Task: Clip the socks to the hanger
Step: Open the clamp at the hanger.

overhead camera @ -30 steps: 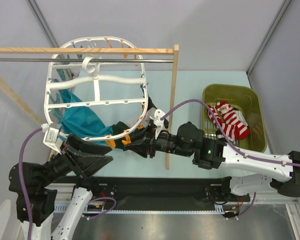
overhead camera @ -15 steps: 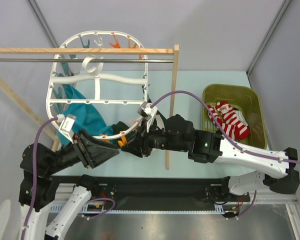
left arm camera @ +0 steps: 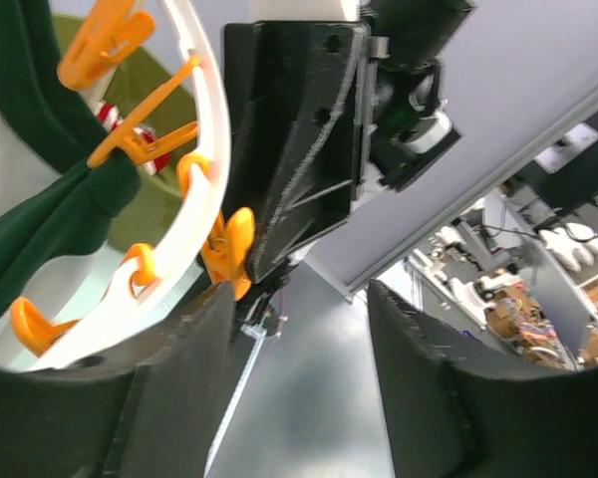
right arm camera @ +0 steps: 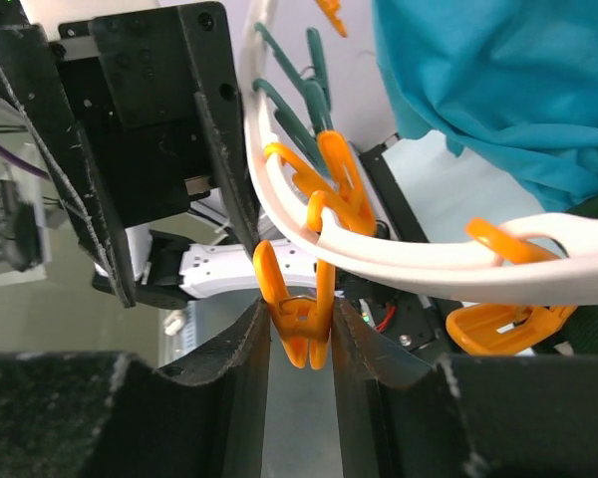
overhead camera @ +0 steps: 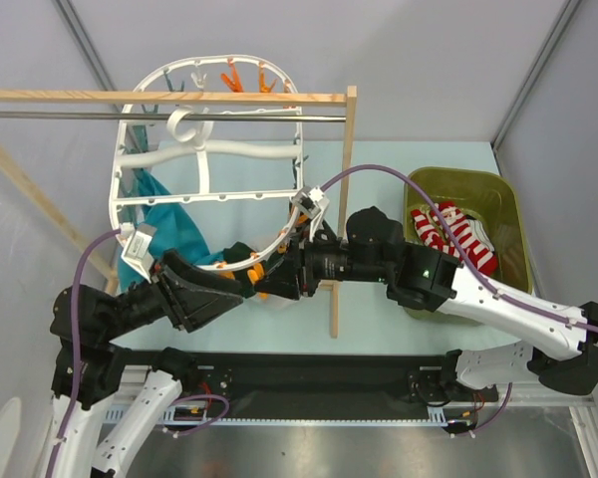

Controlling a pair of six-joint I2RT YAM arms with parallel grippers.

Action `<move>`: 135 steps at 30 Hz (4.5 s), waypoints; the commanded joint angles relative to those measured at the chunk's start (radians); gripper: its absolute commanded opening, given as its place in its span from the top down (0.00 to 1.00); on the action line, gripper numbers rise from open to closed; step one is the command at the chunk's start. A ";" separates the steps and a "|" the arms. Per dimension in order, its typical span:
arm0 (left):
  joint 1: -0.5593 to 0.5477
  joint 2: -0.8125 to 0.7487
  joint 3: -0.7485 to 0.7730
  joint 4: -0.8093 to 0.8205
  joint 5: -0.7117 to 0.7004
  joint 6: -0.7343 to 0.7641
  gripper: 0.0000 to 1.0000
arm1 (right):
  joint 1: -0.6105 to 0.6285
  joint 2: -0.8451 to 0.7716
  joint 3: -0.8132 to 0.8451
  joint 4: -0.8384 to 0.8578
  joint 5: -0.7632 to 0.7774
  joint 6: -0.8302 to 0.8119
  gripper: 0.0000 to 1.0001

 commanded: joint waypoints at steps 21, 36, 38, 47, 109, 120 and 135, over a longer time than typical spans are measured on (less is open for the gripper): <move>-0.004 -0.030 0.004 0.031 -0.221 -0.021 0.28 | -0.038 0.011 -0.035 0.292 -0.221 0.254 1.00; -0.004 -0.052 -0.037 0.074 -0.206 -0.139 0.38 | -0.038 0.070 -0.045 0.392 -0.255 0.308 1.00; -0.004 -0.044 -0.046 0.068 -0.207 -0.150 0.32 | -0.038 0.072 -0.047 0.390 -0.259 0.307 1.00; -0.004 -0.026 -0.047 0.028 -0.251 -0.142 0.34 | -0.041 0.061 -0.044 0.382 -0.279 0.290 1.00; -0.023 -0.023 -0.102 0.182 -0.236 -0.251 0.18 | -0.068 0.103 0.025 0.378 -0.330 0.287 1.00; -0.023 -0.020 -0.168 0.305 -0.255 -0.326 0.31 | -0.061 0.121 0.005 0.387 -0.344 0.290 1.00; -0.024 -0.001 -0.183 0.434 -0.250 -0.368 0.29 | -0.059 0.149 -0.016 0.410 -0.345 0.307 1.00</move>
